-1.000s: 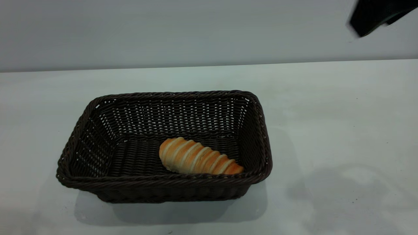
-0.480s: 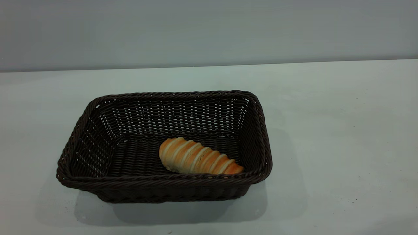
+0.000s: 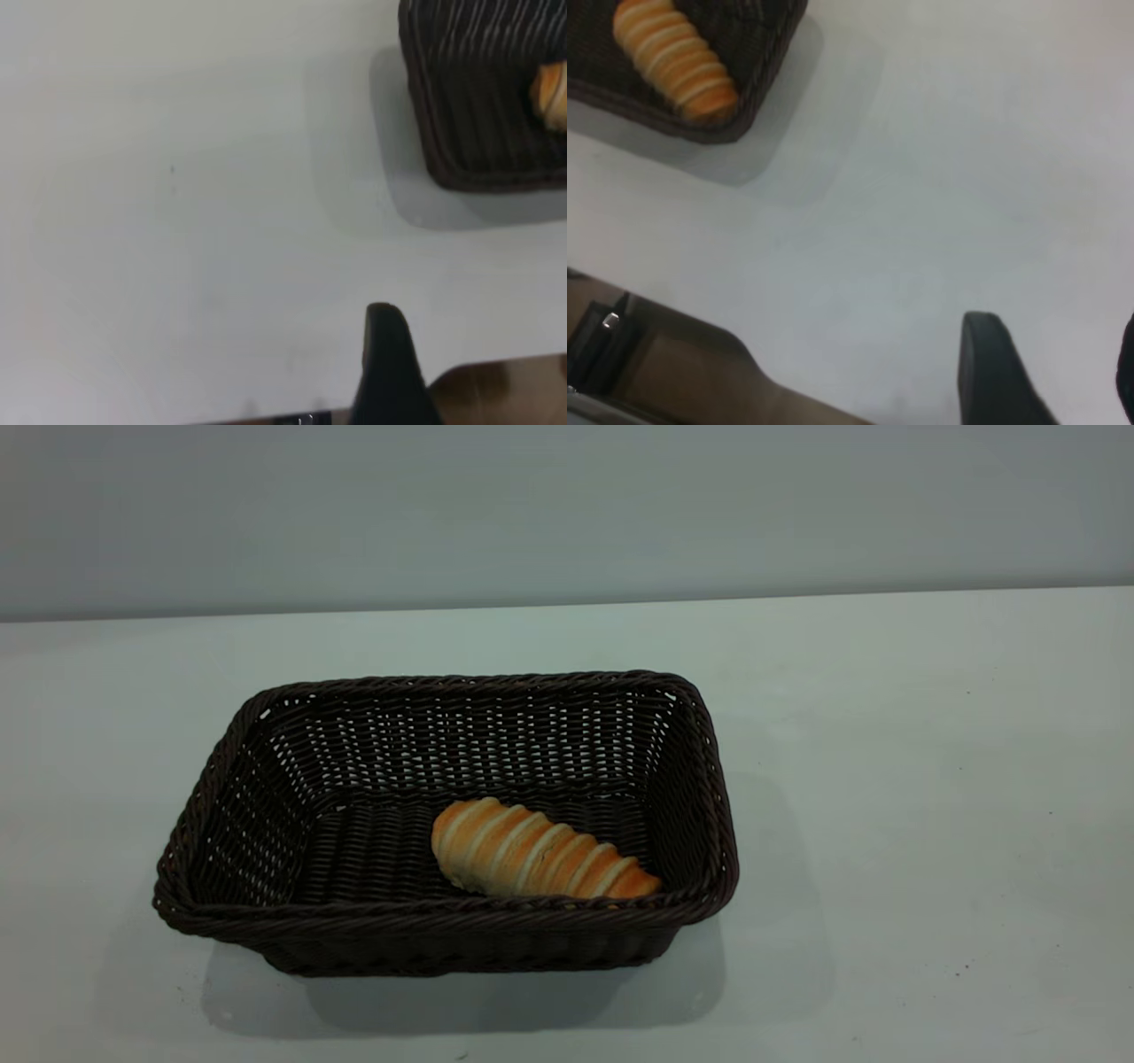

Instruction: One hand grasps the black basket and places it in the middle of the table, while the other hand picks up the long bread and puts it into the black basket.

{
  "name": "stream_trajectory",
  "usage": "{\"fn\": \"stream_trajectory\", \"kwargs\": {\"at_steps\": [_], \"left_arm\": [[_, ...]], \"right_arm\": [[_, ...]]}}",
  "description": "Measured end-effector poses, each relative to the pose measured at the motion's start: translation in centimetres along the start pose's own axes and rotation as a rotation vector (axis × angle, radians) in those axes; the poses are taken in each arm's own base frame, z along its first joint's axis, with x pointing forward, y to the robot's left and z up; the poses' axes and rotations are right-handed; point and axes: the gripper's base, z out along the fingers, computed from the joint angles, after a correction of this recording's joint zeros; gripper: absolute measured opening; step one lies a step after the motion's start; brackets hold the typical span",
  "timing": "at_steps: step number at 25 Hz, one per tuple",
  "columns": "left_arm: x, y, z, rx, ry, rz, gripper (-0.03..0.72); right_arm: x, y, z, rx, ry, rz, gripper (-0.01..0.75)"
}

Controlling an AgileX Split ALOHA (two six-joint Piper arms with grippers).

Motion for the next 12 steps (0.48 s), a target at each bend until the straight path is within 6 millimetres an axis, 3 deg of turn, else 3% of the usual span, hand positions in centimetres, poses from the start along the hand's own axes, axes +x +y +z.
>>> {"fn": "stream_trajectory", "kwargs": {"at_steps": [5, 12], "left_arm": [[2.4, 0.2, 0.4, -0.001, 0.005, -0.01, 0.563], [3.8, 0.5, 0.8, -0.017, 0.005, -0.009, 0.563]], "right_arm": [[4.1, -0.3, -0.3, -0.003, -0.06, 0.007, 0.296], [7.6, -0.6, -0.4, -0.005, -0.137, 0.012, 0.284]]}}
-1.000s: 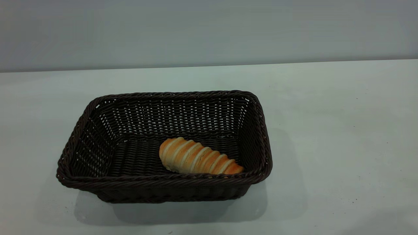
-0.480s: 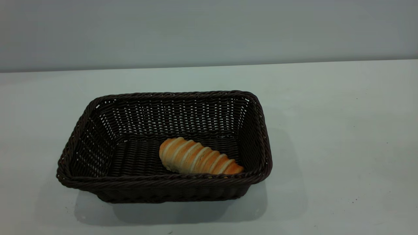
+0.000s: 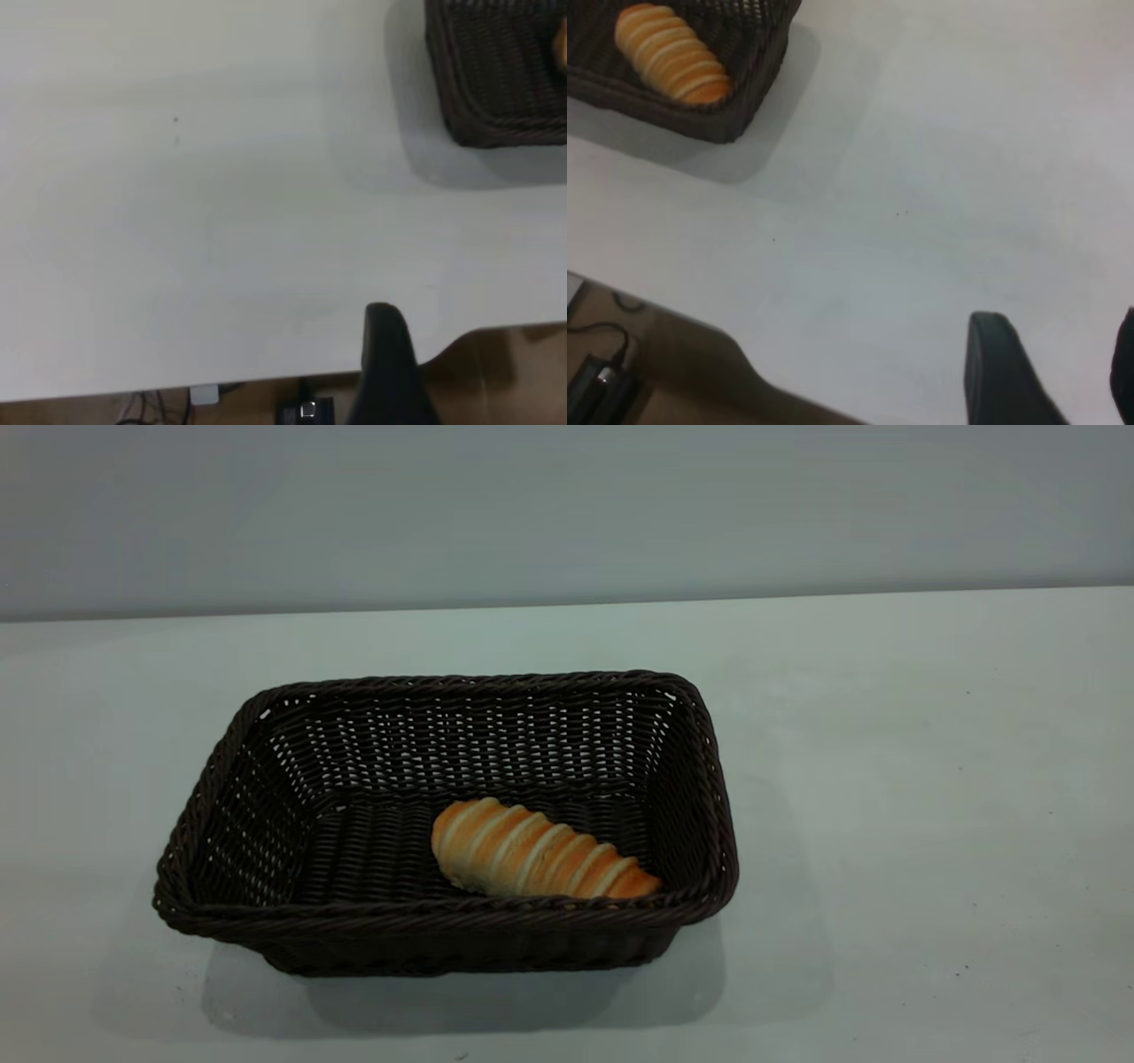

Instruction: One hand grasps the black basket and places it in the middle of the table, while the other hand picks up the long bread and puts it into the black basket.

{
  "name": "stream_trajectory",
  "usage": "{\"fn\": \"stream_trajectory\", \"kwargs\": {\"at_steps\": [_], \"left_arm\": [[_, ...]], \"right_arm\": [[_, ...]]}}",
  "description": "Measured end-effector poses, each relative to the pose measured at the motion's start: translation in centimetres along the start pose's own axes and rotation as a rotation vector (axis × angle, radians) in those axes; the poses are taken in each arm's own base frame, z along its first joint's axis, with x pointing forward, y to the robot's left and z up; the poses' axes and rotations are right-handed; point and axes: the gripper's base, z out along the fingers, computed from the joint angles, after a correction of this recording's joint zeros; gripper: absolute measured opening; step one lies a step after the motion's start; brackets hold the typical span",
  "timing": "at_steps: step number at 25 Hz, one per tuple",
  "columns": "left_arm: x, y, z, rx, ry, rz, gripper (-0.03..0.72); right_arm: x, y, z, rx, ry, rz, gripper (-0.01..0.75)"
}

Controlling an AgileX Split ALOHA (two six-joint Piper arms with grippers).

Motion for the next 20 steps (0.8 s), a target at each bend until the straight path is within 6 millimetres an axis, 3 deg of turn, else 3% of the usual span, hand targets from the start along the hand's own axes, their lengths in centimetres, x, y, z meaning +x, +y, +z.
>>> {"fn": "stream_trajectory", "kwargs": {"at_steps": [4, 20], "left_arm": [[0.8, 0.1, 0.7, -0.014, 0.015, 0.003, 0.563], [1.6, 0.3, 1.0, -0.022, -0.016, -0.029, 0.563]], "right_arm": [[0.8, -0.1, -0.1, 0.0, -0.009, 0.002, 0.284], [0.8, -0.1, -0.2, 0.0, -0.01, 0.002, 0.284]]}}
